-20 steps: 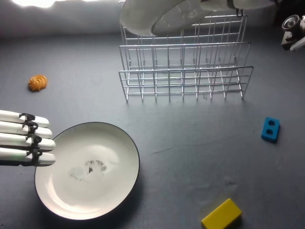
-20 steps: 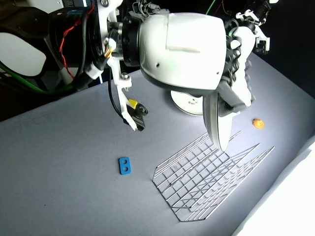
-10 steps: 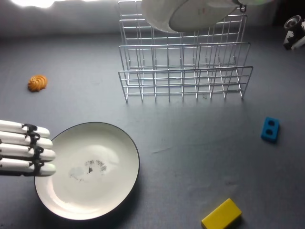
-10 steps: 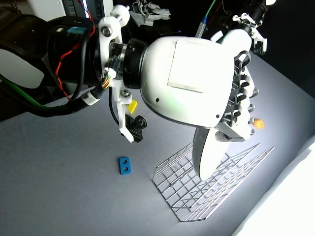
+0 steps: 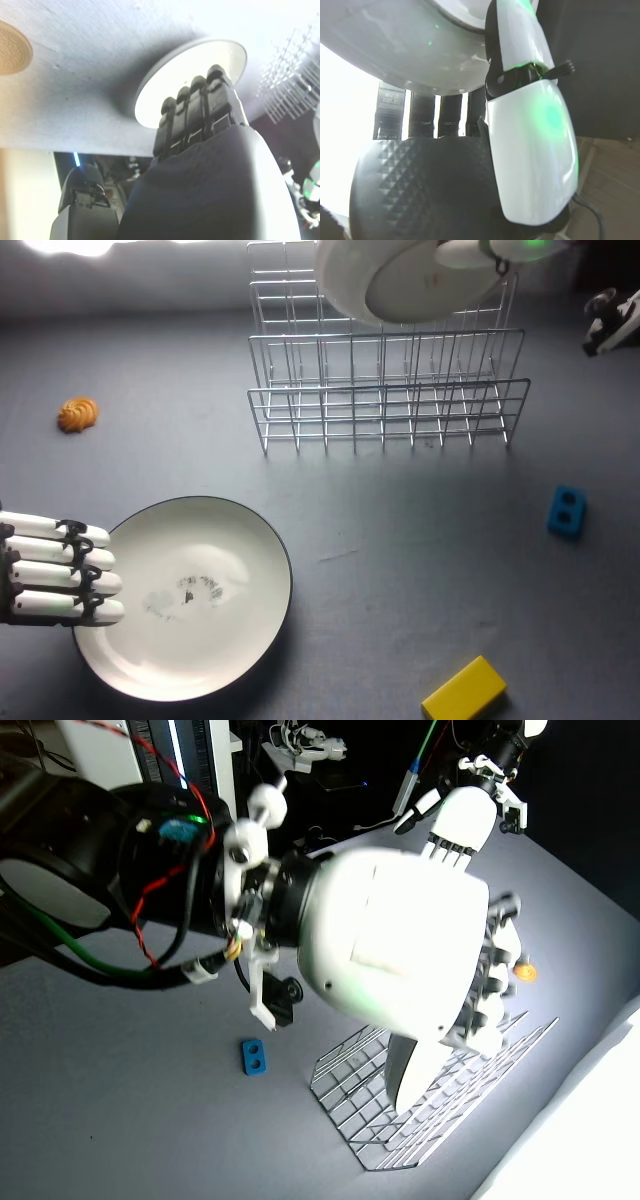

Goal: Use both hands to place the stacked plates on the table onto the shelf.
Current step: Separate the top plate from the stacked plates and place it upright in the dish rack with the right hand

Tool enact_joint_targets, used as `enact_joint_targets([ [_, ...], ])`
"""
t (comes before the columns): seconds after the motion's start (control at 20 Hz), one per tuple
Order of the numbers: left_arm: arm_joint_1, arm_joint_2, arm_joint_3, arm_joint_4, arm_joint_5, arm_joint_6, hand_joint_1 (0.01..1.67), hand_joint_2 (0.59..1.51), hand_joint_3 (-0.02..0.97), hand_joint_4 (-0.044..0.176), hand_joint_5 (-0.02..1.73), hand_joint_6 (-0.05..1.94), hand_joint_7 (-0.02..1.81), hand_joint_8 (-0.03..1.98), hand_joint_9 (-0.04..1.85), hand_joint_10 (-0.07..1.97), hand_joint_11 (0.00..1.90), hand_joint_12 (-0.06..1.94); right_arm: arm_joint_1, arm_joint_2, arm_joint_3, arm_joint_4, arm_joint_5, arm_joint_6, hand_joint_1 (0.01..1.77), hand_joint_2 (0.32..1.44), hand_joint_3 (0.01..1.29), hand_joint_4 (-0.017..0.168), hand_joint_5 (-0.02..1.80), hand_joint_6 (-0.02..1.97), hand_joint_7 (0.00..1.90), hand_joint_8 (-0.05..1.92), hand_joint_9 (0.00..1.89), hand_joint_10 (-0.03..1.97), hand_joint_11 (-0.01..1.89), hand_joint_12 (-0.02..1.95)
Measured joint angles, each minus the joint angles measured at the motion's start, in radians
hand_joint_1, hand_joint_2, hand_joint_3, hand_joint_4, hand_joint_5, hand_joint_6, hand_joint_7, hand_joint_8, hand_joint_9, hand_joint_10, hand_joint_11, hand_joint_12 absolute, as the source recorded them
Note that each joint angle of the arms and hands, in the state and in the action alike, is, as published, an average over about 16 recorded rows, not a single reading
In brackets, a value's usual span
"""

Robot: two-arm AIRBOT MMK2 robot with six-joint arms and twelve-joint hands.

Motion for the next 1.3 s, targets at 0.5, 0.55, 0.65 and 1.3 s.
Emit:
enact_joint_targets([
  [0.5, 0.018, -0.004, -0.038, -0.035, 0.088, 0.005, 0.02, 1.106, 0.018, 0.002, 0.07, 0.02, 0.05, 0.02, 0.02, 0.01, 0.02, -0.01, -0.007, -0.094, 0.116, 0.137, -0.064, 0.005, 1.35, 0.99, 0.01, -0.006, 0.83, 1.18, 0.95, 1.0, 0.9, 1.14, 0.78, 1.18],
  [0.55, 0.022, -0.004, -0.042, -0.041, 0.094, 0.006, 0.02, 1.106, 0.018, 0.002, 0.07, 0.02, 0.04, 0.02, 0.02, 0.01, 0.02, -0.01, -0.008, -0.104, 0.128, 0.15, -0.07, 0.005, 1.35, 0.99, 0.01, -0.007, 0.83, 1.18, 0.95, 1.01, 0.9, 1.14, 0.78, 1.18],
  [0.65, 0.031, -0.005, -0.05, -0.053, 0.105, 0.007, 0.02, 1.106, 0.018, 0.002, 0.07, 0.02, 0.04, 0.02, 0.02, 0.01, 0.02, -0.01, -0.013, -0.122, 0.152, 0.174, -0.081, 0.006, 1.35, 0.99, 0.01, -0.007, 0.83, 1.18, 0.95, 1.01, 0.9, 1.15, 0.78, 1.18],
  [1.3, 0.115, -0.018, -0.107, -0.156, 0.146, 0.008, 0.02, 1.104, 0.017, -0.009, 0.04, -0.01, 0.02, 0.01, 0.02, 0.0, 0.02, -0.01, -0.084, -0.19, 0.247, 0.234, -0.099, 0.006, 1.35, 0.99, 0.01, -0.009, 0.82, 1.18, 0.95, 1.02, 0.89, 1.16, 0.78, 1.21],
])
